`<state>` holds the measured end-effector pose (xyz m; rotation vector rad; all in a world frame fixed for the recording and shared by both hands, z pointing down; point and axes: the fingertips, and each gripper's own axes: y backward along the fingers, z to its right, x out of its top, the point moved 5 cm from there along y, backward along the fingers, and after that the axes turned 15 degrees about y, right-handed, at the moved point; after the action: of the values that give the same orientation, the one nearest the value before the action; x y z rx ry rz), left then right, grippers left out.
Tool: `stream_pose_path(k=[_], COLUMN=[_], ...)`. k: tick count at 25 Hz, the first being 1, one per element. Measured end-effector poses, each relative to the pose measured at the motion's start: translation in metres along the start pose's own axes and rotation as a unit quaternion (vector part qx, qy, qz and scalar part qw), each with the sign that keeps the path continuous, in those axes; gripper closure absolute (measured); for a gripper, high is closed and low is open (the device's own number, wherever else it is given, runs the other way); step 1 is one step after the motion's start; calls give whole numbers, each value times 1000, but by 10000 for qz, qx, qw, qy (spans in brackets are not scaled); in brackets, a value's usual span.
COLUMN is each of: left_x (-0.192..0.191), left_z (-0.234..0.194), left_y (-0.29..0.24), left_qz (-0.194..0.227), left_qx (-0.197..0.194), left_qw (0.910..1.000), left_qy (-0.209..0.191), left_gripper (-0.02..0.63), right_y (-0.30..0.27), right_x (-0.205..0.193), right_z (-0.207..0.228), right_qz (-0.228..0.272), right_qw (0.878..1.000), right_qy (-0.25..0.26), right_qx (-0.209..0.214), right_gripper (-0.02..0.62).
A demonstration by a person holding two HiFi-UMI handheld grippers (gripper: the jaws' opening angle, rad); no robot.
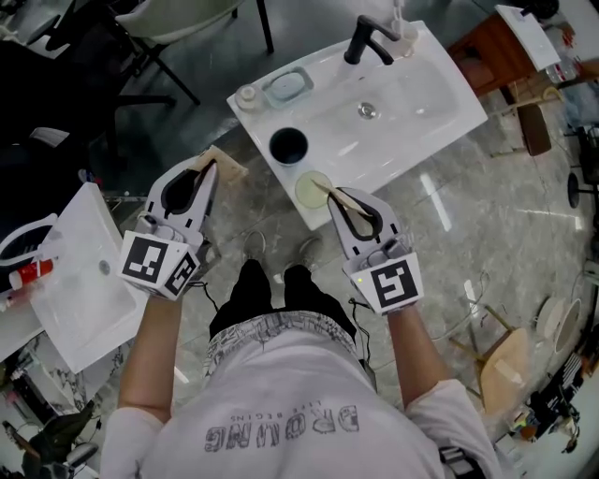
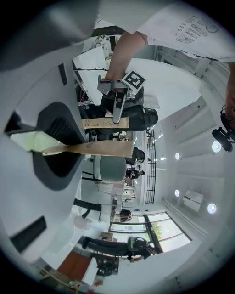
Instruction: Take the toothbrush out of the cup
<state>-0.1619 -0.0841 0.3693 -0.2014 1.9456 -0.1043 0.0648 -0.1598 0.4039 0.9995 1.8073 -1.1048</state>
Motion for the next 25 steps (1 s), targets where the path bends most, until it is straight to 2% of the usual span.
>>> stream_pose_path(k=[25], left_x=[59], left_z=[14], left_y=[-21], left_qz=[271], left_qx=[-1075], left_qw=[9933], left_qy=[-316], left_gripper=[538], right_y=[41], right_x=[38], right_z=[3], right_qz=[-162], right_qw=[9898], right_qy=[3], right_qx=[-1418], right_gripper=[554])
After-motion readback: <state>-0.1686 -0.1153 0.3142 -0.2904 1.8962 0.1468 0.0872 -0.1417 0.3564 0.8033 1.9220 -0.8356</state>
